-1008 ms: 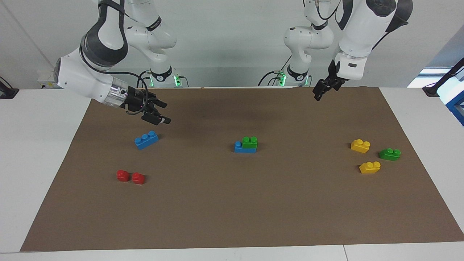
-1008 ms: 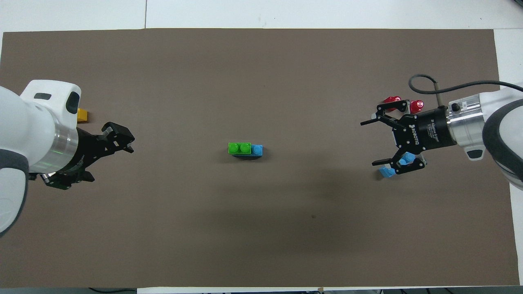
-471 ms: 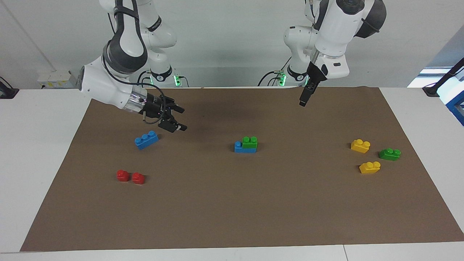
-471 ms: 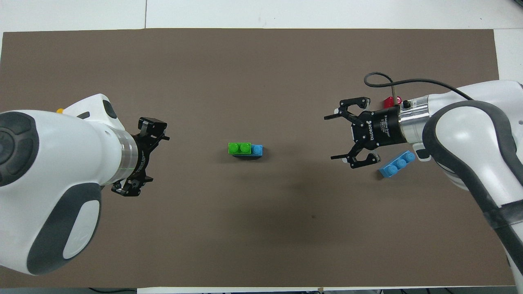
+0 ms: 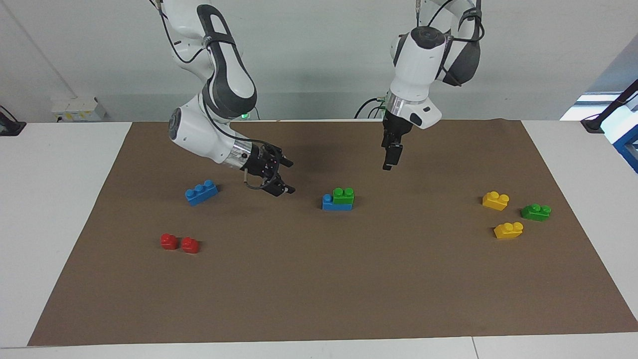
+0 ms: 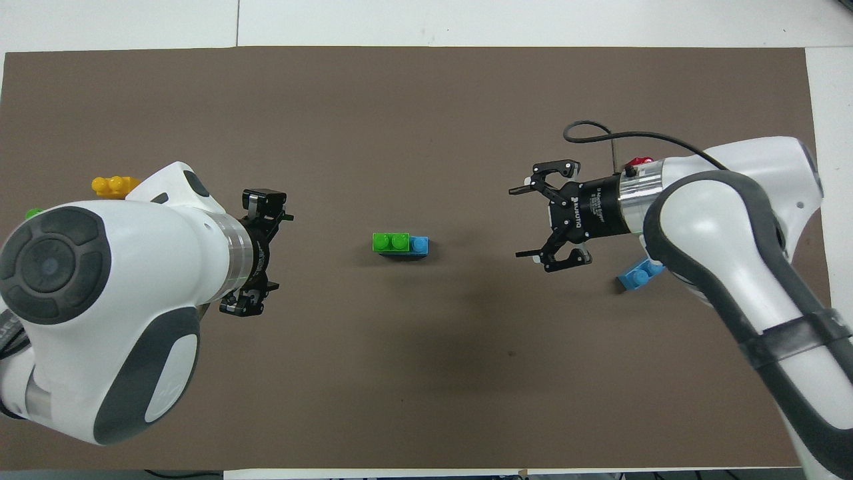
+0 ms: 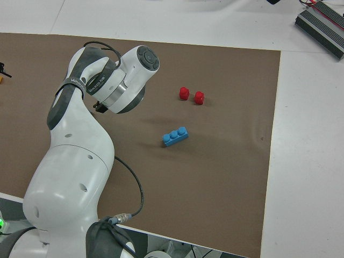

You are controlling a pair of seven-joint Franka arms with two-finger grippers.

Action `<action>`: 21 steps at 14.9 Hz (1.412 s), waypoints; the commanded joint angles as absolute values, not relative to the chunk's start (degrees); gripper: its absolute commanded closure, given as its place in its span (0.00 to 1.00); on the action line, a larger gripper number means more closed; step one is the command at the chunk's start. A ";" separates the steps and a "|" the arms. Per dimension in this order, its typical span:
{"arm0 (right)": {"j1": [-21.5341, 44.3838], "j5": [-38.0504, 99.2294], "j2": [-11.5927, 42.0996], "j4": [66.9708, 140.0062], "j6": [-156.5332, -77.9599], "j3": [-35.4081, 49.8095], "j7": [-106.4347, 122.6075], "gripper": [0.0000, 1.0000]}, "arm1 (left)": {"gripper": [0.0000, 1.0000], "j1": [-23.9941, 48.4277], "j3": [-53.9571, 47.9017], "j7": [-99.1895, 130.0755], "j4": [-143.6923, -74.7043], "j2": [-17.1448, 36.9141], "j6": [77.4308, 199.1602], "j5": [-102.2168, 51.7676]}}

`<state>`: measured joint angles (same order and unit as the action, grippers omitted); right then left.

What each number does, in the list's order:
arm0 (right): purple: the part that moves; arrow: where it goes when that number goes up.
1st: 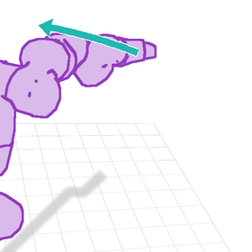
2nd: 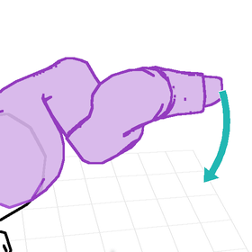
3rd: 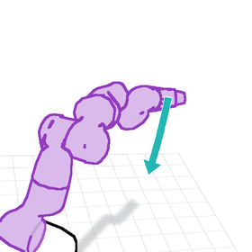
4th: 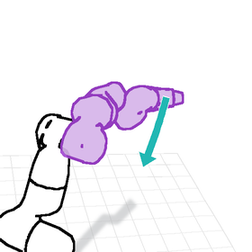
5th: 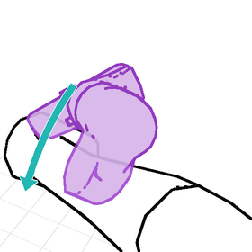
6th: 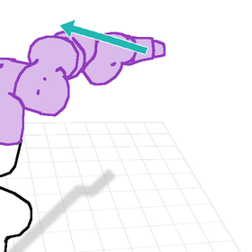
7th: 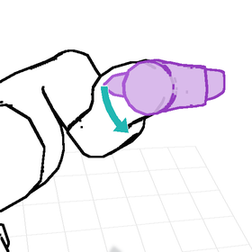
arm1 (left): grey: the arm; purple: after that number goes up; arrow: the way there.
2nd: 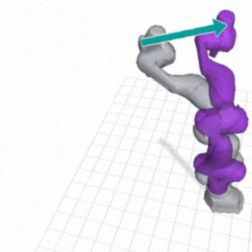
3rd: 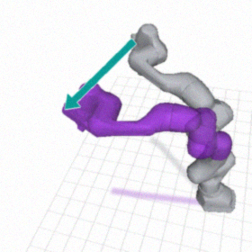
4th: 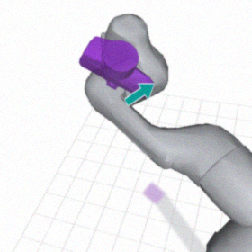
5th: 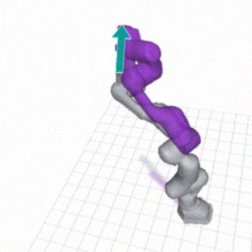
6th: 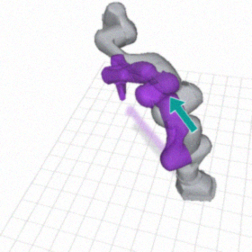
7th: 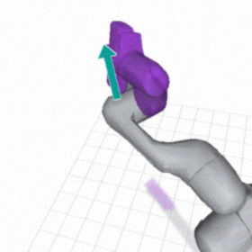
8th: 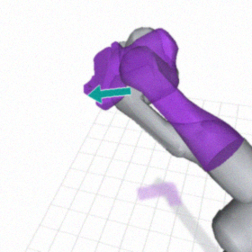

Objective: Remove green block with left arm and hold with right
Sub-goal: 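Move the left gripper and the right gripper toward the joined green-blue bricks, then close the right gripper on the blue brick of the joined pair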

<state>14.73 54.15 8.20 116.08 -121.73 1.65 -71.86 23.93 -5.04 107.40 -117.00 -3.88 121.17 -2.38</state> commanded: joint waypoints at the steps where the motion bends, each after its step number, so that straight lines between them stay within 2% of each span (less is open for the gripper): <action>1: 14.50 55.20 6.86 119.35 -122.52 1.49 -71.98 0.00 | 0.00 25.57 -4.13 112.22 -114.61 0.34 122.34 -3.25; 7: 18.37 55.02 8.96 121.03 -127.35 1.58 -71.19 0.00 | 0.00 26.98 -4.22 119.60 -106.80 8.95 120.41 -2.82; 13: 19.51 55.11 12.74 120.94 -131.13 1.67 -69.44 0.00 | 0.00 28.21 -4.13 124.62 -105.82 11.51 120.93 -1.94; 18: 22.40 57.47 16.96 119.36 -137.45 1.85 -69.08 0.00 | 0.00 29.27 -4.13 126.65 -103.63 15.37 122.69 -0.62; 21: 23.29 58.80 17.58 118.48 -137.90 1.85 -69.17 0.00 | 0.00 29.27 -4.13 126.65 -101.95 17.67 123.66 0.26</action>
<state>23.13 57.00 16.71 119.94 -137.36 1.77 -70.80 28.28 -4.92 125.28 -104.46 15.30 122.81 -1.25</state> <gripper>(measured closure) 0.000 0.000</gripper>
